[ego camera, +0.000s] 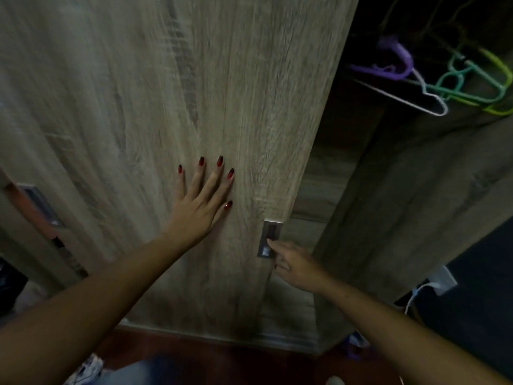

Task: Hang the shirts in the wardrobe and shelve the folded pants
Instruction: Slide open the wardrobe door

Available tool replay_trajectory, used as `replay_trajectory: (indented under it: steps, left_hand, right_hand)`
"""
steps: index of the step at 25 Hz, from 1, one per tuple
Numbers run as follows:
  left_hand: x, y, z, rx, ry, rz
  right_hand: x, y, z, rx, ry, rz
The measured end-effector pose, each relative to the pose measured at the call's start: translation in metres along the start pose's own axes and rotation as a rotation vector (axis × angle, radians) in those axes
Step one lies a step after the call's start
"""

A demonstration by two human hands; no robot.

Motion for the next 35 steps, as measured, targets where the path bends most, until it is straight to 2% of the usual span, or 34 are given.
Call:
replay_trajectory:
  steps: [3, 4, 10, 13, 16, 20, 24, 35]
  left_hand:
    - [0.005, -0.014, 0.038, 0.015, 0.019, -0.007]
    - [0.005, -0.016, 0.048, 0.018, 0.036, -0.003]
    - [0.022, -0.04, 0.096, 0.142, 0.156, 0.073]
    - [0.032, -0.051, 0.109, 0.231, 0.202, 0.125]
    - [0.04, -0.051, 0.106, 0.31, 0.194, 0.13]
    - [0.051, -0.038, 0.115, 0.311, 0.212, 0.129]
    - [0.059, -0.042, 0.134, 0.317, 0.242, 0.158]
    - [0.061, -0.045, 0.139, 0.357, 0.21, 0.2]
  right_hand:
    - [-0.005, 0.011, 0.013, 0.352, -0.656, -0.126]
    - [-0.005, 0.016, 0.014, 0.428, -0.787, -0.151]
    - [-0.006, 0.067, 0.022, 0.692, -1.03, -0.244]
    - [-0.008, 0.09, 0.035, 0.726, -1.035, -0.198]
    - [-0.016, 0.108, 0.048, 0.755, -1.057, -0.235]
    - [-0.025, 0.125, 0.071, 0.773, -1.054, -0.234]
    - [-0.025, 0.129, 0.078, 0.726, -0.988, -0.302]
    - [-0.033, 0.133, 0.082, 0.699, -0.944, -0.243]
Point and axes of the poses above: each hand's wrist, its own y-axis towards the middle knuckle, its own x-axis out of the back of the hand, z = x × y, the point moved 3 cm from there along y, towards the middle knuckle, and after that the axes turned 7 degrees about -y, right-handed, at the moved point
